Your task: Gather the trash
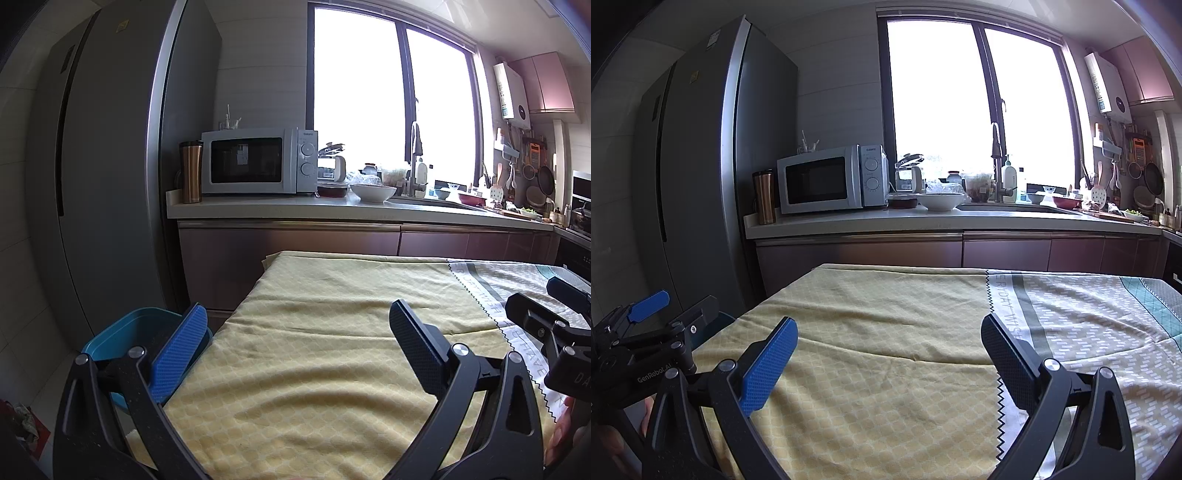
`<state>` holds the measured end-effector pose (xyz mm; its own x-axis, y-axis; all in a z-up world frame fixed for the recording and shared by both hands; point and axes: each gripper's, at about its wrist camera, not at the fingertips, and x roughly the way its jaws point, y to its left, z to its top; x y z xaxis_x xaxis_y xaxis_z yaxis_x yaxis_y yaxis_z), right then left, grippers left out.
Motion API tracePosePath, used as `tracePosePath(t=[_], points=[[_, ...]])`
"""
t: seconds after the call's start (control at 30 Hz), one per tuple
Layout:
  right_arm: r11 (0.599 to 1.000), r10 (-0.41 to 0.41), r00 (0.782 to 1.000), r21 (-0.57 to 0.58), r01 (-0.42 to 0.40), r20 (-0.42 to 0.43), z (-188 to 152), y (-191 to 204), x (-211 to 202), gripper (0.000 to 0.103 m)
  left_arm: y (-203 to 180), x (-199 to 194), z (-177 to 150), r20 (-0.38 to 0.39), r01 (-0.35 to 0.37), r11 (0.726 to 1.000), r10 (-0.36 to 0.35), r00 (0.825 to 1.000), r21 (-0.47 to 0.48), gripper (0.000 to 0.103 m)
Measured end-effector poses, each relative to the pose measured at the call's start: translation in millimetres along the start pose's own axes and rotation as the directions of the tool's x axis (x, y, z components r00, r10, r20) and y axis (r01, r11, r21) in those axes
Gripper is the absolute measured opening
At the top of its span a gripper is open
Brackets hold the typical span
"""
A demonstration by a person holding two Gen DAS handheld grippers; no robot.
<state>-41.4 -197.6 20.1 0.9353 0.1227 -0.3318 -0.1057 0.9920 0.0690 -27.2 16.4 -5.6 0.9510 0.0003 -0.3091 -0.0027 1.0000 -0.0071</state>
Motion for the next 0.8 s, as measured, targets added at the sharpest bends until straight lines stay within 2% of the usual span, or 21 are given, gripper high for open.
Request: tracePosePath(t=[0.47, 0.6, 0.7, 0.8], points=[[1.0, -0.003, 1.0, 0.01, 0.003, -0.002, -1.5, -3.3, 1.3, 0.096, -1.9, 4.6, -0.2, -0.01, 0.018, 1.0, -0.018, 1.0, 0.013, 0.097], [1.0, -0.006, 1.0, 0.01, 0.007, -0.015, -1.4, -8.7, 3.2, 0.096, -2.6, 21.2, 0.4, -0.086, 0.051, 0.999, -0.05, 0.995, 0.007, 0.097], [0.999, -0.003, 0.998, 0.046, 0.005, -0.058, -1.5, -24.3, 9.7, 0.096, 0.4, 50.1, -0.5, -0.206, 0.077, 0.997, -0.08, 0.975, -0.023, 0.097], [0.997, -0.034, 0.99, 0.065, 0.043, -0.135, -1.8, -47.4, 21.3, 0.096, 2.0, 91.1, -4.5, -0.349, 0.079, 0.996, -0.086, 0.933, -0.034, 0.097]])
